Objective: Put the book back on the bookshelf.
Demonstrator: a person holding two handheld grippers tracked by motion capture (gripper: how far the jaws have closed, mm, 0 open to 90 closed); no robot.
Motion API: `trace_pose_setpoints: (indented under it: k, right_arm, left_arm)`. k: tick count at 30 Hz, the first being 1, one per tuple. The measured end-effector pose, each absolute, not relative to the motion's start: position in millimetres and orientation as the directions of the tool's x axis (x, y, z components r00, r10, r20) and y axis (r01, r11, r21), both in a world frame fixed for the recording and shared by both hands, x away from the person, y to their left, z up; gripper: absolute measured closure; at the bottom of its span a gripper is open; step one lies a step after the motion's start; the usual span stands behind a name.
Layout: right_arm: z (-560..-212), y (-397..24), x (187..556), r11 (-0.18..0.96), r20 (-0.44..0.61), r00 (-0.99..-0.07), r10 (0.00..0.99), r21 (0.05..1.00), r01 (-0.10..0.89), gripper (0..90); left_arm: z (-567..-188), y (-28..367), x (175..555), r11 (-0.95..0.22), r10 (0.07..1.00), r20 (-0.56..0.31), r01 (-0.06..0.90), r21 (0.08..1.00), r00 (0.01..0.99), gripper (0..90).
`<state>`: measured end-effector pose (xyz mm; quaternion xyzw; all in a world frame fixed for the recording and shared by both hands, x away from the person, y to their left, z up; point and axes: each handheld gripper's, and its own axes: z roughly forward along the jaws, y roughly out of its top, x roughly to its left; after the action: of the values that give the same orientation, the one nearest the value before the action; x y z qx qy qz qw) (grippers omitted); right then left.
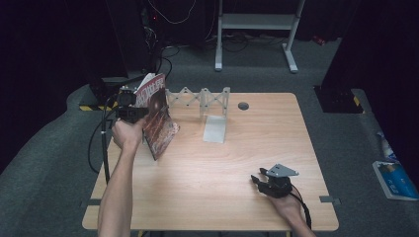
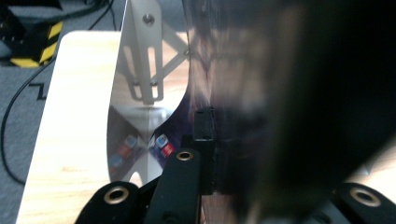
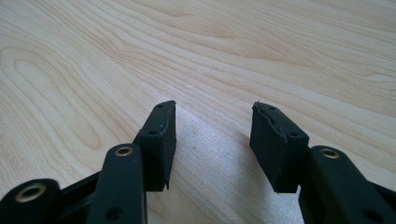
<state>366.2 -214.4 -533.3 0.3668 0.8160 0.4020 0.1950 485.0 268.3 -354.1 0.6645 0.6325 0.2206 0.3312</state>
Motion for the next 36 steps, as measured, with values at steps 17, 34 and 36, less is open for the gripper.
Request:
trace_pose_setpoints:
  k: [17,34,36]
  right_arm:
    - [-533,-214,366,0.406,-0.021,-0.653,0.757,0.799,0.444,50.6]
    - [-533,-214,367,0.406,-0.023,-0.653,0.757,0.8,0.442,50.5]
    - [-533,-214,367,0.405,-0.022,-0.653,0.757,0.8,0.443,50.5]
  left_arm:
    - [-354,273,474,0.076,0.988,-0.139,0.555,0.829,0.073,83.9]
    - [-375,270,472,0.112,0.984,-0.164,0.47,0.875,0.069,83.6]
    - [-376,268,472,0.088,0.987,-0.14,0.472,0.877,0.076,83.4]
